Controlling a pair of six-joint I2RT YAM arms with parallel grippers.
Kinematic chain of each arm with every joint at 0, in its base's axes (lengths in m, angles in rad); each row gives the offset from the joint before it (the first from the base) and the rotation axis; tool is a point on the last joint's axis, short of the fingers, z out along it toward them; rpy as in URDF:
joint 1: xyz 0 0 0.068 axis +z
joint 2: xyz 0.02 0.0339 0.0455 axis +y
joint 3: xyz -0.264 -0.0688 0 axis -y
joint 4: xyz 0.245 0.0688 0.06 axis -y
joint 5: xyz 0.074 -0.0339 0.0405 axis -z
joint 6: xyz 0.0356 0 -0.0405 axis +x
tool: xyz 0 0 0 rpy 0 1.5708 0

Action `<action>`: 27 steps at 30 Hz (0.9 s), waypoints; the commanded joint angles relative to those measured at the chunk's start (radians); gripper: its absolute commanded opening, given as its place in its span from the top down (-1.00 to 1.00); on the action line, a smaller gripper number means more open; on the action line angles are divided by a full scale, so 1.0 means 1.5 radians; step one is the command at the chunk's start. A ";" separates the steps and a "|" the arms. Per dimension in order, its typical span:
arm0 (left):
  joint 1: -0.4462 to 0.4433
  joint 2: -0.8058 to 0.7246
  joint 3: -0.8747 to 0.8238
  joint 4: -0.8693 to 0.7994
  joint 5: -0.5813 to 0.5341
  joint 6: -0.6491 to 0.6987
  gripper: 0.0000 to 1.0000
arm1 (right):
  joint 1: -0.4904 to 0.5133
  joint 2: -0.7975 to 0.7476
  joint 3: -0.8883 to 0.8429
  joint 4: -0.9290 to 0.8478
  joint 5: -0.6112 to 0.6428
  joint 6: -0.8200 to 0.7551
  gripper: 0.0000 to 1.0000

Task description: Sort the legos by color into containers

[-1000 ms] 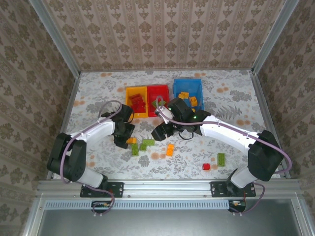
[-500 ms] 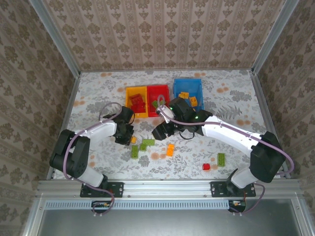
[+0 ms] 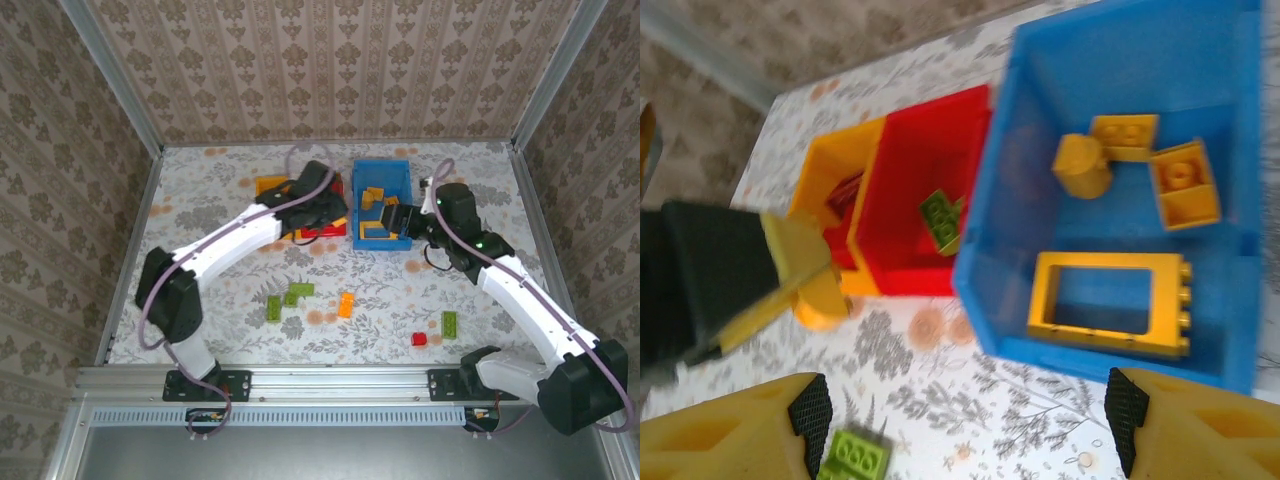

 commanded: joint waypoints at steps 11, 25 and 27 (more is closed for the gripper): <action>-0.055 0.314 0.349 0.011 -0.049 0.278 0.43 | -0.068 -0.051 -0.013 -0.012 -0.002 0.141 -0.51; -0.045 0.462 0.516 -0.048 -0.058 0.290 0.14 | -0.078 -0.112 -0.021 -0.148 -0.001 0.124 -0.54; -0.043 0.461 0.517 -0.055 -0.056 0.291 0.01 | -0.079 -0.112 -0.022 -0.151 -0.002 0.126 -0.55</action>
